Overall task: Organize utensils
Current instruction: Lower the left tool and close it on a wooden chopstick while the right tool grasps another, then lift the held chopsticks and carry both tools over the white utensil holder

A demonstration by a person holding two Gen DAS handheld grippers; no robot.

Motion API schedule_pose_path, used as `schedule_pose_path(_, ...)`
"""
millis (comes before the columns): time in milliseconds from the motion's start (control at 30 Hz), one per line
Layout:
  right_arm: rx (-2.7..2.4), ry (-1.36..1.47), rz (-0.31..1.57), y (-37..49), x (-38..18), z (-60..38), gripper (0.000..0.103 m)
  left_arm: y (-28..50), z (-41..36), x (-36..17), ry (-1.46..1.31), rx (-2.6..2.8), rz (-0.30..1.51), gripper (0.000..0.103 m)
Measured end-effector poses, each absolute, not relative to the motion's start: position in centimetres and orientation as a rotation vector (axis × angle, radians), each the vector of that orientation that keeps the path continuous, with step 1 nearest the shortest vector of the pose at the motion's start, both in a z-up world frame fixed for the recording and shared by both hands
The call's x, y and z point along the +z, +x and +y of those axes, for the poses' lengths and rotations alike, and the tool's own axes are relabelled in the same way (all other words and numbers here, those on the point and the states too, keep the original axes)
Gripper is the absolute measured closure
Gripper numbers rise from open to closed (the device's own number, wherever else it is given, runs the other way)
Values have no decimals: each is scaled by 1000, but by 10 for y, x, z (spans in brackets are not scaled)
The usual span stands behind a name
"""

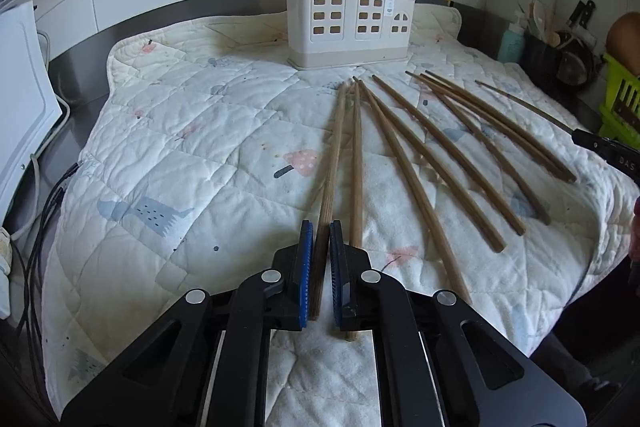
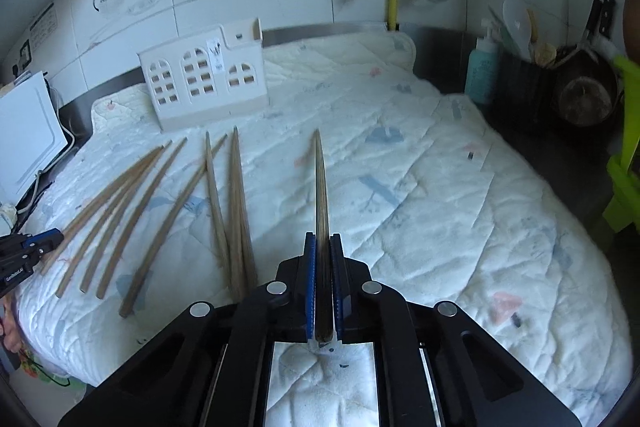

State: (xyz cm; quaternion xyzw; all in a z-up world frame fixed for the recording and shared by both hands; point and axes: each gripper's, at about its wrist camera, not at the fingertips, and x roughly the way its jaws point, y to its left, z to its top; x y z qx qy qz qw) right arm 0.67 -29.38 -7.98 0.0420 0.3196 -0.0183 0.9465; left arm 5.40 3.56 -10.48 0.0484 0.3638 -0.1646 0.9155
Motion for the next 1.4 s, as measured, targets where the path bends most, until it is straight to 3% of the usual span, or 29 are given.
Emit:
schedule_pose_path(433, 39, 33, 501, 3, -9, -284, 96, 46, 35, -61, 44, -390, 659, 98)
schedule_pose_path(1100, 244, -43, 484, 125, 119, -275, 96, 118, 12, 41, 24, -445, 545, 98)
schedule_pose_path(1400, 255, -61, 515, 182, 137, -258, 96, 120, 9, 28, 81, -464, 619, 97)
